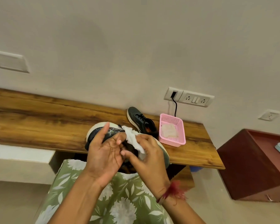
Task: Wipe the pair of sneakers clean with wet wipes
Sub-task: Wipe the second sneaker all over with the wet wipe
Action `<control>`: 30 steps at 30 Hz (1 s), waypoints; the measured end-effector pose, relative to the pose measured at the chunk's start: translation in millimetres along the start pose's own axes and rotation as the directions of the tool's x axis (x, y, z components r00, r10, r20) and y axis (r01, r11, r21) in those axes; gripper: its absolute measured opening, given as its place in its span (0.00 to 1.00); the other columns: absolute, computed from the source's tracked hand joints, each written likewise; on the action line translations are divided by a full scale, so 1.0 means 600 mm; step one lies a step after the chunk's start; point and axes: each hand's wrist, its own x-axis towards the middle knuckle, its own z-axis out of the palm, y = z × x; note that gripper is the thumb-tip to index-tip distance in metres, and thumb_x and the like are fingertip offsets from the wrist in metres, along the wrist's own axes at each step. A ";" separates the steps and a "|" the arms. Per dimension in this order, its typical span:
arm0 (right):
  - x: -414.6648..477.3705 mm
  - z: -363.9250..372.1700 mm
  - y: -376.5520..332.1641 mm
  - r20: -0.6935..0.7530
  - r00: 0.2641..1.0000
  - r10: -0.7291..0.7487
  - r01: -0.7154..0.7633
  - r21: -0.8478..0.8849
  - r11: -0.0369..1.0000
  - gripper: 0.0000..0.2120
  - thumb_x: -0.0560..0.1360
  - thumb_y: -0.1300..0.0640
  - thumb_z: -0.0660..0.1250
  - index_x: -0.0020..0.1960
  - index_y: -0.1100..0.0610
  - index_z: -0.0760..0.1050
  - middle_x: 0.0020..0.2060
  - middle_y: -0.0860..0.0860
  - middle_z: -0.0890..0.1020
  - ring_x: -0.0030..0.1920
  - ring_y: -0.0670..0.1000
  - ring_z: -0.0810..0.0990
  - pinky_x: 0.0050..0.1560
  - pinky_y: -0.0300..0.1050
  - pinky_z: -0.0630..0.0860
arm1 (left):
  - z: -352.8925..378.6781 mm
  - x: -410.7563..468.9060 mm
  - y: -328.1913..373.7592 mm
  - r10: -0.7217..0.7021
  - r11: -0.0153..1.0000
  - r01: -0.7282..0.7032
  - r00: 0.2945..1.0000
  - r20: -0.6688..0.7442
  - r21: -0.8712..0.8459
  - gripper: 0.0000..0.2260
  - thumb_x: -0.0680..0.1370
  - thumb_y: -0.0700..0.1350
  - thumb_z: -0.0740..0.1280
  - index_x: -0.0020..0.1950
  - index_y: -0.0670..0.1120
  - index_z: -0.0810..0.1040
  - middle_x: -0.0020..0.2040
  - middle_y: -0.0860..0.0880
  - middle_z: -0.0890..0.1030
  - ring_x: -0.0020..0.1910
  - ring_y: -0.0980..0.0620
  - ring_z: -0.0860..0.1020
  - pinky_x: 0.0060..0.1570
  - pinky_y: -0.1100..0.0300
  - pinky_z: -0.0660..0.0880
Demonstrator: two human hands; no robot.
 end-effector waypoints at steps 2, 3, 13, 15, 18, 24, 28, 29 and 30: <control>0.000 0.006 -0.002 0.029 1.000 -0.007 0.011 -0.132 0.991 0.21 0.67 0.42 0.67 0.54 0.53 0.77 0.48 0.41 0.72 0.51 0.44 0.74 0.51 0.37 0.72 | -0.007 -0.002 -0.001 -0.007 1.000 0.008 1.000 0.010 -0.016 0.24 0.63 0.64 0.74 0.32 0.45 0.69 0.38 0.45 0.73 0.38 0.52 0.72 0.36 0.60 0.68; 0.001 0.006 -0.002 0.037 0.999 -0.002 0.008 -0.161 0.987 0.18 0.68 0.43 0.67 0.52 0.53 0.76 0.47 0.42 0.72 0.50 0.45 0.75 0.48 0.38 0.72 | -0.011 -0.002 -0.003 -0.007 1.000 0.007 1.000 0.008 -0.010 0.25 0.63 0.65 0.73 0.32 0.45 0.69 0.38 0.45 0.72 0.38 0.52 0.71 0.38 0.58 0.68; 0.029 -0.003 -0.007 -0.049 0.995 -0.091 0.074 -0.273 0.959 0.13 0.67 0.46 0.61 0.37 0.55 0.75 0.34 0.46 0.71 0.33 0.45 0.70 0.30 0.40 0.67 | 0.027 -0.009 0.007 0.074 0.705 0.017 0.993 -0.097 0.709 0.25 0.73 0.67 0.64 0.31 0.47 0.67 0.36 0.45 0.68 0.38 0.49 0.67 0.43 0.54 0.66; 0.028 0.001 -0.007 -0.076 0.991 -0.110 0.082 -0.306 0.948 0.13 0.68 0.48 0.61 0.36 0.57 0.75 0.34 0.48 0.72 0.32 0.47 0.71 0.28 0.42 0.69 | 0.032 -0.007 0.003 0.236 0.479 0.033 0.958 -0.164 0.877 0.24 0.72 0.66 0.63 0.30 0.47 0.65 0.28 0.49 0.65 0.29 0.53 0.65 0.34 0.58 0.63; 0.024 0.009 -0.013 -0.092 0.977 -0.191 0.147 -0.356 0.923 0.10 0.69 0.51 0.64 0.37 0.59 0.75 0.34 0.50 0.74 0.31 0.49 0.72 0.27 0.43 0.70 | 0.036 -0.011 -0.007 0.476 0.092 0.162 0.859 -0.186 0.983 0.24 0.74 0.66 0.58 0.30 0.47 0.68 0.24 0.55 0.70 0.26 0.57 0.69 0.31 0.59 0.62; 0.027 0.008 -0.011 -0.106 0.936 -0.336 0.256 -0.448 0.857 0.10 0.70 0.53 0.64 0.42 0.59 0.78 0.36 0.52 0.76 0.33 0.51 0.75 0.28 0.45 0.73 | 0.021 -0.010 0.014 -0.080 0.971 0.146 0.944 -0.319 0.188 0.31 0.72 0.69 0.58 0.53 0.42 0.80 0.48 0.44 0.85 0.56 0.46 0.80 0.55 0.57 0.73; 0.028 0.004 -0.015 -0.111 0.905 -0.411 0.313 -0.479 0.820 0.09 0.70 0.54 0.67 0.42 0.59 0.78 0.37 0.54 0.77 0.34 0.53 0.76 0.29 0.43 0.73 | 0.011 -0.008 0.020 -0.172 0.870 0.047 0.962 -0.212 -0.492 0.41 0.70 0.69 0.61 0.66 0.34 0.72 0.60 0.33 0.77 0.63 0.38 0.75 0.67 0.48 0.66; 0.027 0.004 -0.016 -0.111 0.899 -0.423 0.323 -0.486 0.812 0.08 0.69 0.54 0.67 0.42 0.60 0.78 0.37 0.54 0.77 0.34 0.52 0.76 0.29 0.43 0.73 | 0.015 -0.007 0.020 -0.158 0.867 0.029 0.963 -0.219 -0.498 0.41 0.70 0.69 0.61 0.65 0.34 0.72 0.60 0.33 0.78 0.63 0.38 0.75 0.67 0.48 0.67; 0.025 0.006 -0.015 -0.107 0.895 -0.434 0.332 -0.490 0.806 0.08 0.69 0.55 0.68 0.42 0.60 0.78 0.37 0.54 0.77 0.33 0.52 0.76 0.29 0.42 0.72 | 0.019 -0.006 0.021 -0.144 0.880 0.014 0.960 -0.240 -0.474 0.40 0.70 0.68 0.61 0.64 0.35 0.73 0.59 0.34 0.78 0.61 0.39 0.77 0.65 0.48 0.69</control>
